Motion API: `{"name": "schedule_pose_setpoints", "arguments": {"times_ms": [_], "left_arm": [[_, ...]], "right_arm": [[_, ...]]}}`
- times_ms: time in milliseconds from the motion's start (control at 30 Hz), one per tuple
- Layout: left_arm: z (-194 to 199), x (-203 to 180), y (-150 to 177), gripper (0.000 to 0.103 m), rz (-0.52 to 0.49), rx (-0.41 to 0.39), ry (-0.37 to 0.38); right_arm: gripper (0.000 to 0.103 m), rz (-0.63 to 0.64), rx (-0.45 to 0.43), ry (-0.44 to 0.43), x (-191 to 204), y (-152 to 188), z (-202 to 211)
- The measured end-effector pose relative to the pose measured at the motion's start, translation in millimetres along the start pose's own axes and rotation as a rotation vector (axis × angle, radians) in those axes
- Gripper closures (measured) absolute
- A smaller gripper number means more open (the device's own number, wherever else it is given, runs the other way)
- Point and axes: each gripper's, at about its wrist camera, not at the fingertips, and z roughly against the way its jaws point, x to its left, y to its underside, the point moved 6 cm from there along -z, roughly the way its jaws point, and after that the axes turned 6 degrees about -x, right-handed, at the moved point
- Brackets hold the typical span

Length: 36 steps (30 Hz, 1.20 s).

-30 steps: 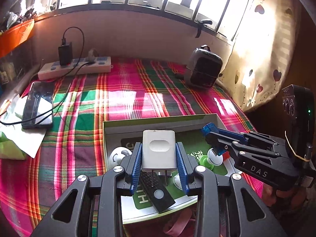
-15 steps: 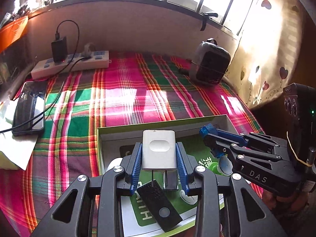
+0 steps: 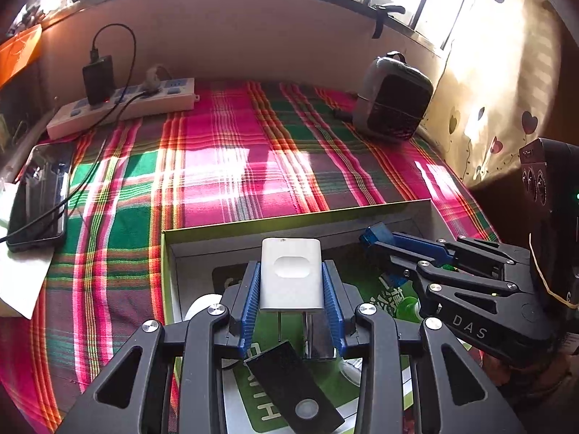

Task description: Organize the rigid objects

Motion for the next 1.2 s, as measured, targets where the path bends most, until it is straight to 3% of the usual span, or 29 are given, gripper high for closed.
{"name": "schedule_pose_setpoints", "arguments": {"times_ms": [1200], "left_arm": [[-16.5, 1.7, 5.4, 0.071, -0.042, 0.035, -0.054]], "right_arm": [[0.08, 0.055, 0.005, 0.052, 1.6, 4.3, -9.0]]}}
